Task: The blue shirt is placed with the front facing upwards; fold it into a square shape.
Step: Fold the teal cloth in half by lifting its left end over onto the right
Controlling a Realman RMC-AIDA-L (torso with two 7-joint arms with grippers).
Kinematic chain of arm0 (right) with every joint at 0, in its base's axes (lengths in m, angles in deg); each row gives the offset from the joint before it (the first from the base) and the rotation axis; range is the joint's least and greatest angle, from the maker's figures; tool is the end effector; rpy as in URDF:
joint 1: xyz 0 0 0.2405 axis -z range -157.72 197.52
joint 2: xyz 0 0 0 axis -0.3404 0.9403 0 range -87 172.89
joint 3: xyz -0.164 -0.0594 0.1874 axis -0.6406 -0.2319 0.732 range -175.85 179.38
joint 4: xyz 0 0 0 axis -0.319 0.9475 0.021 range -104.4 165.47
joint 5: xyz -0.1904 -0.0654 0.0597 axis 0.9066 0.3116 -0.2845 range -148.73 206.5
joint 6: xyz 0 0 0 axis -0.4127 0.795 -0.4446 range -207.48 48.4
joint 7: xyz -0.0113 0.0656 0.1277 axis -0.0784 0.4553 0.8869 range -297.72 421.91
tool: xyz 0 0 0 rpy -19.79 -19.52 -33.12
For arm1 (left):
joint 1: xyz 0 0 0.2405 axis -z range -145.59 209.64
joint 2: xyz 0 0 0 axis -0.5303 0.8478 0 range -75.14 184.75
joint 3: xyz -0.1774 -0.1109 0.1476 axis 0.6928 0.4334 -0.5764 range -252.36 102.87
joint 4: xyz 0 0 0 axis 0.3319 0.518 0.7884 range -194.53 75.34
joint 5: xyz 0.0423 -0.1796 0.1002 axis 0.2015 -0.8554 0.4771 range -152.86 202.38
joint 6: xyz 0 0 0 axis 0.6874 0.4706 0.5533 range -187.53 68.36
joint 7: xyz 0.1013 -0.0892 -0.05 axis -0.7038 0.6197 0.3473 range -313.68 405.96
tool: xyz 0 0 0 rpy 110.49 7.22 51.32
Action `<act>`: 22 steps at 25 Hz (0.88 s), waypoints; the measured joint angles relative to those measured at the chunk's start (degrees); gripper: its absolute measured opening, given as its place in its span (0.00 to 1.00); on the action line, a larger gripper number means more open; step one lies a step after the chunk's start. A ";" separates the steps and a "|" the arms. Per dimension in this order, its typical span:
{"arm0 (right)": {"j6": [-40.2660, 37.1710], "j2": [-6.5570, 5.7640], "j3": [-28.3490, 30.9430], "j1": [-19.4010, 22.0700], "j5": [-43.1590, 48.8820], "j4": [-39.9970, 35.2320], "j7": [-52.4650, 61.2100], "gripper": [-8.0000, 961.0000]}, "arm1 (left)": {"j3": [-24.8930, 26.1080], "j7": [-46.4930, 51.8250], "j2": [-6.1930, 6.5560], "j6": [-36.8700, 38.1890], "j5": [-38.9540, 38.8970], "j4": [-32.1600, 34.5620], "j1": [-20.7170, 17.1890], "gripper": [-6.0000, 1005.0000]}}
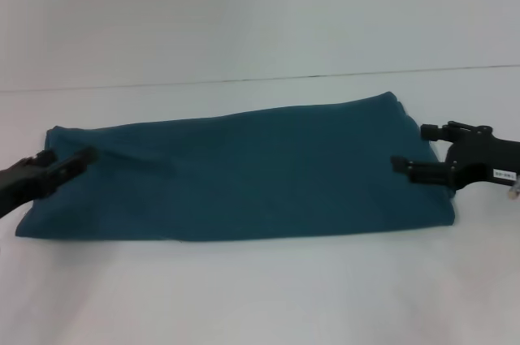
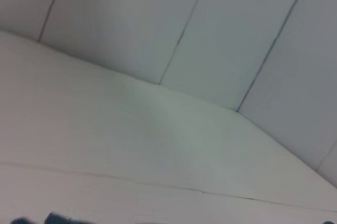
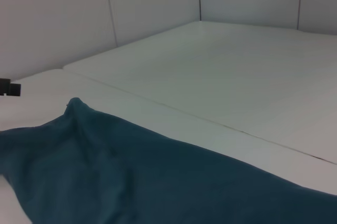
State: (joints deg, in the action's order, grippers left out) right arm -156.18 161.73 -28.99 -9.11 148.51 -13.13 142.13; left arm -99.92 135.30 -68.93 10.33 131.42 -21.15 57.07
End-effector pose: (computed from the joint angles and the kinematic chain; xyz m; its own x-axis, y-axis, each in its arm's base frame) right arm 0.3042 0.3573 0.0437 0.8100 -0.3492 -0.4710 -0.5602 -0.6984 -0.4455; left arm -0.3228 0.3417 0.0248 0.4264 0.4398 0.7904 0.8804 -0.4024 -0.2510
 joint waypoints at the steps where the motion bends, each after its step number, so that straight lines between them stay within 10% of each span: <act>1: -0.29 0.05 0.14 0.25 -0.09 -0.32 0.11 0.94 | -0.17 1.65 0.00 0.17 0.01 0.96 -0.57 0.87; 22: 3.02 0.84 0.40 -0.58 -0.54 1.61 0.03 0.94 | -9.14 6.64 -0.10 -8.46 0.04 -2.73 1.37 0.87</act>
State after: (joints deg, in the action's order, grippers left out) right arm -153.16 162.57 -28.59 -9.69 147.97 -11.51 142.15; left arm -109.06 141.94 -69.03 1.86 131.46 -23.88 58.44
